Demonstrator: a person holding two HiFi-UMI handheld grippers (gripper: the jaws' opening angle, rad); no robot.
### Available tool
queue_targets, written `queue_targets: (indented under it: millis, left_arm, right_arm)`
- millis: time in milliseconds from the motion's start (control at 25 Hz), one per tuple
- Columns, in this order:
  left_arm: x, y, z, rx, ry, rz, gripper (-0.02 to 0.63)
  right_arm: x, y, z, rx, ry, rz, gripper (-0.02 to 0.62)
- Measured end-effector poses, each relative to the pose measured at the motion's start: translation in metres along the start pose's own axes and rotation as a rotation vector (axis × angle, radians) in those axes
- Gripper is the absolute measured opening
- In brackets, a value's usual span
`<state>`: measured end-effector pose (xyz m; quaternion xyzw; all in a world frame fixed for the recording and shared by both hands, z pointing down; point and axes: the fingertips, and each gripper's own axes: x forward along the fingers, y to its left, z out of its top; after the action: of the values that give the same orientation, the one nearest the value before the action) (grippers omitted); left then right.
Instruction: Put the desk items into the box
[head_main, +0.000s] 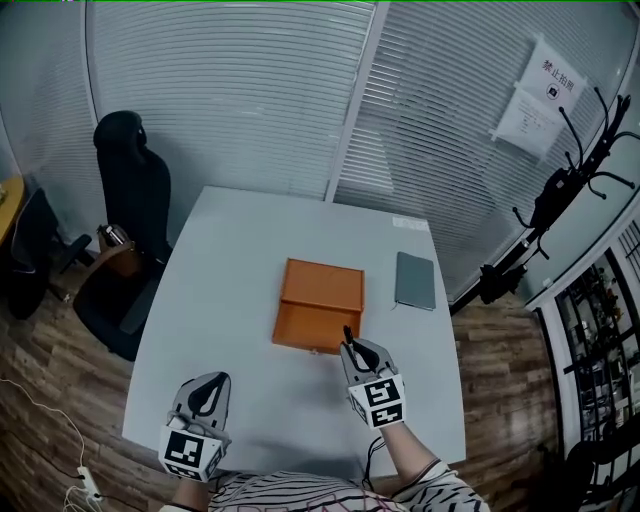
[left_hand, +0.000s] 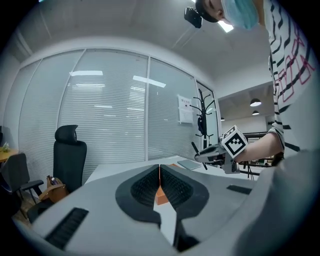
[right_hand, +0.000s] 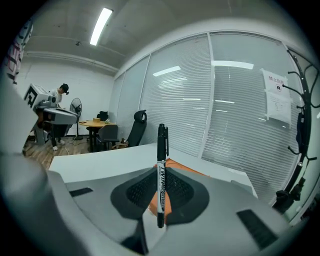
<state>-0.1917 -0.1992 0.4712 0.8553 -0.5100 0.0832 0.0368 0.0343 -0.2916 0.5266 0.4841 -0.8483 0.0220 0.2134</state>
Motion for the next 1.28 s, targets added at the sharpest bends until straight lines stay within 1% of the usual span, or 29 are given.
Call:
queue_targets:
  millis: [360, 680, 1000, 1160, 1280]
  left_arm:
    - [0.013, 0.039, 0.002, -0.021, -0.010, -0.022, 0.026]
    - [0.033, 0.066, -0.008, -0.044, -0.003, -0.041, 0.026]
    - [0.053, 0.079, -0.018, -0.074, -0.002, -0.063, 0.026]
    - [0.061, 0.083, -0.023, -0.085, 0.004, -0.073, 0.026]
    - [0.068, 0.085, -0.027, -0.095, 0.007, -0.081, 0.026]
  right_arm:
    - [0.061, -0.008, -0.010, -0.066, 0.115, -0.001, 0.058]
    - [0.120, -0.004, -0.021, -0.177, 0.239, 0.035, 0.058]
    - [0.158, 0.007, -0.053, -0.250, 0.387, 0.094, 0.058]
    - [0.171, 0.010, -0.065, -0.287, 0.443, 0.124, 0.058]
    - [0.179, 0.012, -0.078, -0.310, 0.510, 0.168, 0.058]
